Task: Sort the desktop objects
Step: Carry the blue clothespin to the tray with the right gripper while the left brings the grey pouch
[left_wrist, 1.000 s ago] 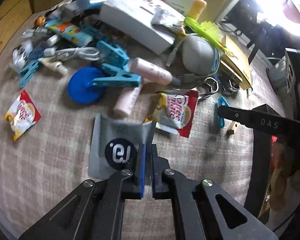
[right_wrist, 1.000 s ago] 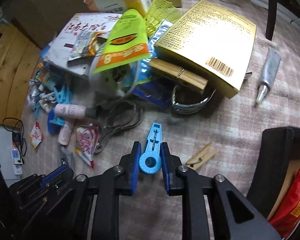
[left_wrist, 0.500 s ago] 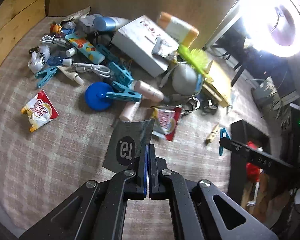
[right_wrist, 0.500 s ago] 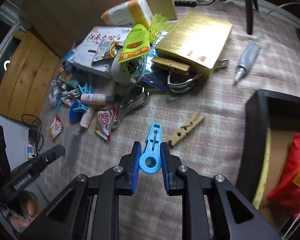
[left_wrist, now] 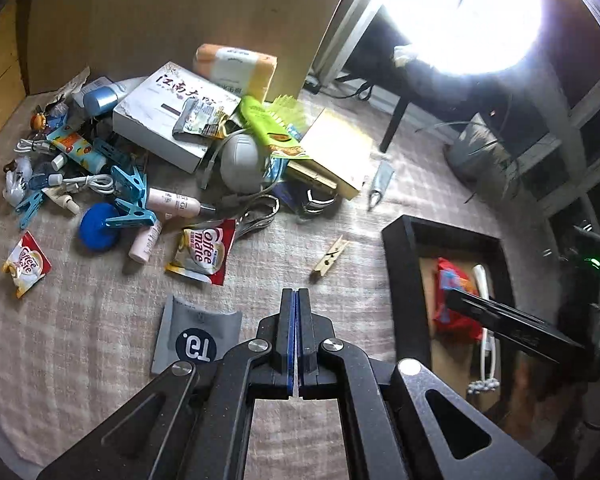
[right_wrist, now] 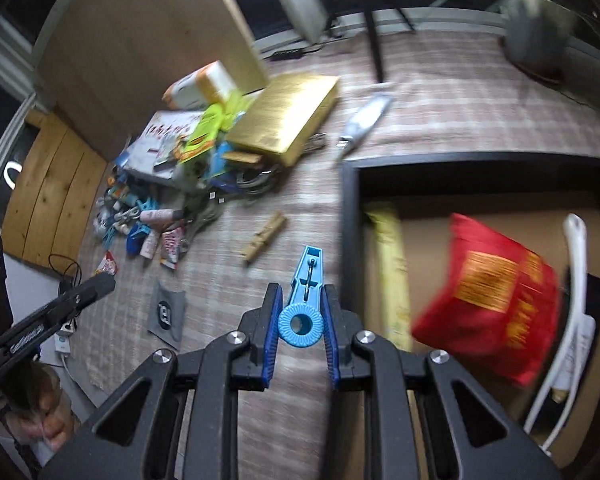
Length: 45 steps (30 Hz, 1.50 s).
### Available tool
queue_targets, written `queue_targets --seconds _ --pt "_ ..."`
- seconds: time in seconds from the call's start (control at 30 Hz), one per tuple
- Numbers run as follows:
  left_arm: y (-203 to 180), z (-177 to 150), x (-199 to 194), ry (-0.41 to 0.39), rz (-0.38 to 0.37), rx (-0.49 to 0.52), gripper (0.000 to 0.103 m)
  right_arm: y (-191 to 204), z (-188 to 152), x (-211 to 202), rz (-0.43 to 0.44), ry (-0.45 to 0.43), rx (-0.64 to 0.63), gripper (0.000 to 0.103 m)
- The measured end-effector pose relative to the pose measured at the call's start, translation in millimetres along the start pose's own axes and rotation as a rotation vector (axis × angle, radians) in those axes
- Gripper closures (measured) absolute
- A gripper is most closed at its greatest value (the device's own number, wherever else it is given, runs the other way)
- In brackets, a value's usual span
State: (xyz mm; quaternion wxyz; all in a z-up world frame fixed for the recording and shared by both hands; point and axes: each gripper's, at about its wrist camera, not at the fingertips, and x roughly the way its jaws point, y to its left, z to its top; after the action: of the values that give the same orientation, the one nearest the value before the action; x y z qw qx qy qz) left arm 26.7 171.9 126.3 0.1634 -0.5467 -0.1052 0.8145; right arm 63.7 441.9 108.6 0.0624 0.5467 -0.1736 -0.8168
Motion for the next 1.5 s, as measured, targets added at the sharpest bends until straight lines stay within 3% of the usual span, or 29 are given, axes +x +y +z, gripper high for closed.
queue_targets --seconds 0.07,0.1,0.13,0.23,0.37,0.57,0.67,0.77,0.87,0.93,1.03,1.17,1.3,1.5 --pt "8.5 2.2 14.0 0.053 0.004 -0.018 0.089 -10.5 -3.2 -6.4 -0.006 -0.006 0.017 0.084" --pt "13.9 2.5 21.4 0.079 0.016 -0.024 0.07 -16.9 -6.0 -10.5 -0.011 -0.012 0.026 0.083" --pt "20.1 2.0 25.9 0.084 0.039 -0.036 0.057 -20.4 -7.7 -12.5 -0.014 -0.015 0.031 0.084" --pt "42.3 -2.7 41.5 0.106 0.132 -0.057 0.047 -29.1 -13.4 -14.6 -0.019 -0.019 0.051 0.084" --pt "53.8 -13.4 62.6 0.184 0.158 -0.055 0.04 -37.8 -18.1 -12.7 -0.023 -0.014 0.07 0.083" --pt "46.2 -26.4 80.8 0.203 0.207 0.009 0.025 -44.3 -18.8 -12.8 -0.034 -0.015 0.081 0.083" --pt "42.3 -30.9 80.0 0.17 0.231 0.036 0.026 -45.8 -18.8 -16.0 -0.043 -0.021 0.079 0.083" --pt "44.3 -33.2 73.5 0.13 0.27 0.038 0.052 -48.1 -18.6 -18.9 -0.054 -0.027 0.08 0.083" --pt "56.5 -29.4 64.3 0.13 0.212 -0.019 0.066 -53.4 -20.1 -21.7 -0.065 -0.031 0.086 0.083" --pt "60.1 -27.4 57.0 0.119 0.213 -0.039 0.08 -59.6 -22.3 -24.5 -0.07 -0.034 0.096 0.083" --pt "56.3 -23.0 43.8 0.093 0.224 -0.025 0.091 -73.5 -26.2 -31.3 -0.081 -0.042 0.121 0.083" --pt "51.7 -18.1 29.5 0.066 0.202 -0.031 0.097 -91.3 -30.2 -43.2 -0.094 -0.056 0.154 0.083" --pt "37.2 -11.7 19.4 0.061 0.126 -0.032 0.098 -107.9 -39.0 -59.6 -0.124 -0.076 0.172 0.083" --pt "-31.6 -11.3 11.3 0.044 0.041 0.071 0.098 -132.8 -50.6 -80.8 -0.167 -0.108 0.211 0.083"
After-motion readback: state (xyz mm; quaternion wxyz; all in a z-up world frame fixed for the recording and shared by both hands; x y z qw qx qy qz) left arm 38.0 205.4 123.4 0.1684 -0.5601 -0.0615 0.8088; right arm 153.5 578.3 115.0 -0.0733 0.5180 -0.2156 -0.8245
